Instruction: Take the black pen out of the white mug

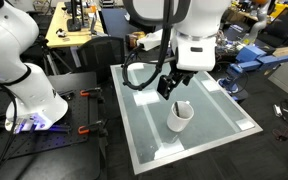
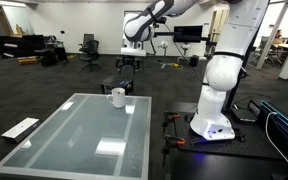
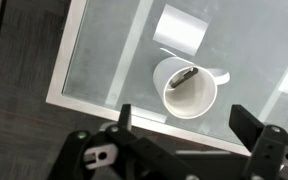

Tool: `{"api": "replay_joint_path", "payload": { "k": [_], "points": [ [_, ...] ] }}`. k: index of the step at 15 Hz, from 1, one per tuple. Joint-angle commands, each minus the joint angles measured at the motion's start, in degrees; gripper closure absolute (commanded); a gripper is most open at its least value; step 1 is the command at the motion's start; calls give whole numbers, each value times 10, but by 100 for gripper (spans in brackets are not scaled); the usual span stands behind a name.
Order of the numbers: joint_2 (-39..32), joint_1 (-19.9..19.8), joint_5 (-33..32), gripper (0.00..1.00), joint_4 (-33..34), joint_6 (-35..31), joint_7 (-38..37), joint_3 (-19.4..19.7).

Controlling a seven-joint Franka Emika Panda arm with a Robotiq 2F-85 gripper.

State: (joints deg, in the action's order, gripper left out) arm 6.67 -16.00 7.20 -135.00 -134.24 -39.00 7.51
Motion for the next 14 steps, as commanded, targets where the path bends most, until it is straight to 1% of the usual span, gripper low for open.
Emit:
{"api": "replay_joint_path", "payload": {
  "k": [1, 2, 4, 9, 14],
  "points": [
    [-8, 14, 31, 0, 3, 1, 11, 13],
    [-14, 17, 53, 0, 6, 1, 20, 15],
    [-21, 19, 64, 0, 10, 1, 25, 17],
    [-21, 20, 65, 0, 11, 1, 25, 18],
    [-40, 22, 60, 0, 21, -6, 8, 15]
  ]
}}
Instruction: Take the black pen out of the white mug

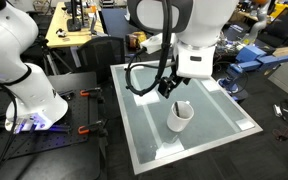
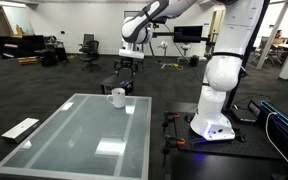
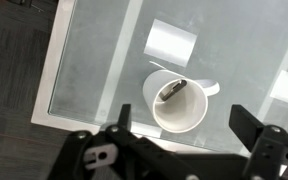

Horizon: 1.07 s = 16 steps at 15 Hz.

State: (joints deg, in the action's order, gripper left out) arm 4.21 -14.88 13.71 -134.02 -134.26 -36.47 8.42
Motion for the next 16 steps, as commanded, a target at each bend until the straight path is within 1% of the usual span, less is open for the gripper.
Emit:
{"api": "replay_joint_path", "payload": {
  "k": [1, 6, 10, 13, 16],
  "points": [
    [-20, 12, -4, 0, 15, -1, -19, 6],
    [-44, 14, -12, 0, 31, 7, -33, 10],
    [-63, 13, -5, 0, 50, 22, -29, 17],
    [-77, 11, 4, 0, 65, 34, -23, 25],
    [-95, 6, 26, 0, 85, 55, -8, 34]
  ]
}}
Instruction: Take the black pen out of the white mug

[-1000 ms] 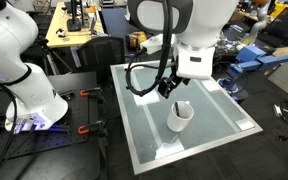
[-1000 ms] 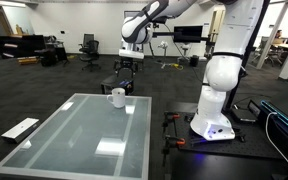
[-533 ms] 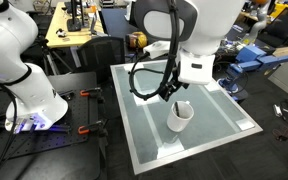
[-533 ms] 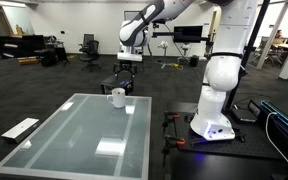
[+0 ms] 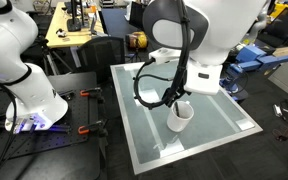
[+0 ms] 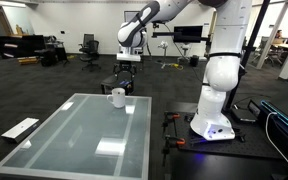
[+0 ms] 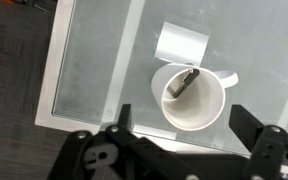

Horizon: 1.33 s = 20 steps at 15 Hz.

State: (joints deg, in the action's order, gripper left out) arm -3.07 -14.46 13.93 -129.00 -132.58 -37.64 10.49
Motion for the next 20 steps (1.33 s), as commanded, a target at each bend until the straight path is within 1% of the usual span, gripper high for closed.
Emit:
{"api": "replay_joint_path", "payload": {
  "k": [1, 5, 6, 7, 8, 10, 11, 12, 13, 14, 16, 17, 18, 19, 20],
  "points": [
    [-29, 0, 36, 0, 42, 48, 9, 17],
    [-54, -7, 95, 0, 61, 54, 32, 26],
    [-60, -9, 113, 3, 63, 51, 43, 27],
    [-65, -11, 129, 9, 66, 50, 55, 28],
    [-71, -13, 142, 9, 69, 50, 65, 28],
    [-82, -16, 163, 19, 77, 55, 84, 29],
    [-87, -17, 170, 18, 80, 56, 90, 30],
    [-92, -18, 175, 27, 84, 58, 96, 30],
    [-96, -19, 178, 26, 87, 61, 97, 30],
    [-100, -20, 181, 32, 91, 63, 102, 29],
    [-105, -20, 182, 32, 95, 65, 102, 29],
    [-107, -20, 182, 35, 98, 67, 102, 28],
    [-109, -20, 181, 33, 100, 68, 103, 28],
    [-110, -20, 181, 36, 102, 70, 103, 28],
    [-110, -20, 181, 35, 104, 72, 103, 28]
  ]
}}
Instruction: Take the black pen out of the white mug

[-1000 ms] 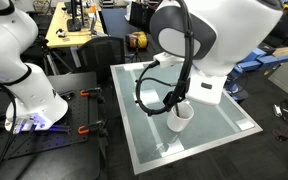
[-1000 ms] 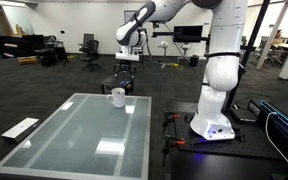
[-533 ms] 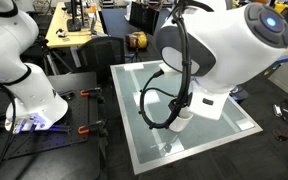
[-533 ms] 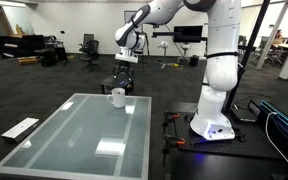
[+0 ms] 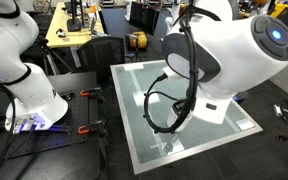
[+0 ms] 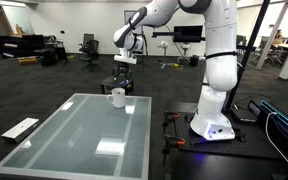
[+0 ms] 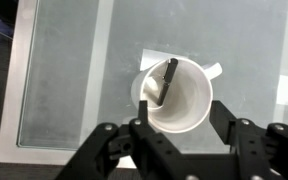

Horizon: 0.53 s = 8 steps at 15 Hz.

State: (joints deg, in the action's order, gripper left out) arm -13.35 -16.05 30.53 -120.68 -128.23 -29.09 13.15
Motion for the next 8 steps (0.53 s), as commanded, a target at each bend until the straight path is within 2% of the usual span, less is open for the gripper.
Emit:
{"api": "replay_joint_path", "payload": {
  "k": [1, 6, 7, 8],
  "points": [
    [-8, -3, 15, 38, 23, 31, 18, 1],
    [-8, -2, 11, 45, 32, 49, 23, 0],
    [-9, -1, 10, 49, 33, 52, 22, 0],
    [-11, -1, 10, 49, 35, 55, 22, -1]
  ]
}}
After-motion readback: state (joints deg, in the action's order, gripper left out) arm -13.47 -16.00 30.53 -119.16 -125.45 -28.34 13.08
